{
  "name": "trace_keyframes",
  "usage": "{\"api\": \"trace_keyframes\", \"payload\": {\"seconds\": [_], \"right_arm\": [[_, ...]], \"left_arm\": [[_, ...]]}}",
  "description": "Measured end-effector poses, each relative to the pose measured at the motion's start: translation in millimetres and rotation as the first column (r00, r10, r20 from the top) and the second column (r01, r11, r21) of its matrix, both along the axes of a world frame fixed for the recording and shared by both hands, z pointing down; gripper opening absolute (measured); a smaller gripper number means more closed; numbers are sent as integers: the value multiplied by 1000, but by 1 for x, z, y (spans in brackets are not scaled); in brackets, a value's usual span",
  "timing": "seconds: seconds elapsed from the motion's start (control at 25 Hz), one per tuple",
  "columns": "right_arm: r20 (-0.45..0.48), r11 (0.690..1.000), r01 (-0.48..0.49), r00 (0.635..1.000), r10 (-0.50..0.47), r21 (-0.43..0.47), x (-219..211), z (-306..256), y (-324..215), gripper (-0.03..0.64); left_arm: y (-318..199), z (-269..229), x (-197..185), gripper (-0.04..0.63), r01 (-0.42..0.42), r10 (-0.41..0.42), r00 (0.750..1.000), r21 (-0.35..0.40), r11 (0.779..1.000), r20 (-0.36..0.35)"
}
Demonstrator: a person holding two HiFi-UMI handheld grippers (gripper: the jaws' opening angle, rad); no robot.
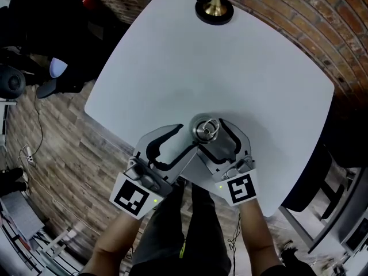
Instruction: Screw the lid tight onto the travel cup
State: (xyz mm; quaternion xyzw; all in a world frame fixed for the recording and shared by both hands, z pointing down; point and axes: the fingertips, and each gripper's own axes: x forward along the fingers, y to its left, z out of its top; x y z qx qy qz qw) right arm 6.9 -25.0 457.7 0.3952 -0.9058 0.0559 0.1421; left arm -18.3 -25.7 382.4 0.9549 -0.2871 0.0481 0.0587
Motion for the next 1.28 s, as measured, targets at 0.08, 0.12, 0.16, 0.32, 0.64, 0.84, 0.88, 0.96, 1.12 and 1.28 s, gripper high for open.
{"api": "trace_keyframes", "payload": {"seconds": [0.08,0.12,0.16,0.32,0.64,0.84,0.88,0.96,1.12,1.28], "right_arm": [[-13,1000,15,1000,-15,12,-4,1,-1,316],[-14,1000,15,1000,-15,18,-5,1,-2,316],[-12,1000,10,1000,-10,22,-5,0,-3,316],[-1,1000,11,1000,-11,26,-6,0,-7,314],[32,1000,21,999,-22,6,-3,0,-8,314],[39,1000,31,999,-31,1,-4,1,-9,314],[42,999,32,999,-32,2,-4,1,-9,314],[48,999,32,998,-32,1,-3,1,-7,314],[41,999,40,998,-40,3,-3,0,-6,314],[46,999,48,998,-48,13,-4,-1,-7,314]], "left_arm": [[2,2,6,205,-31,31,1000,-16,999,-1],[3,3,8,227,-47,47,999,-22,999,-1],[3,4,11,236,-61,61,998,-28,998,0],[0,6,20,261,-88,88,996,-24,996,8],[-9,11,40,263,-103,103,994,2,995,38],[-15,15,38,247,-132,131,989,18,991,69],[-14,15,39,247,-147,146,987,18,989,64],[-11,17,40,245,-190,188,981,23,982,56],[-6,19,39,245,-317,316,948,35,948,44],[-5,18,40,245,-436,435,900,48,899,31]]}}
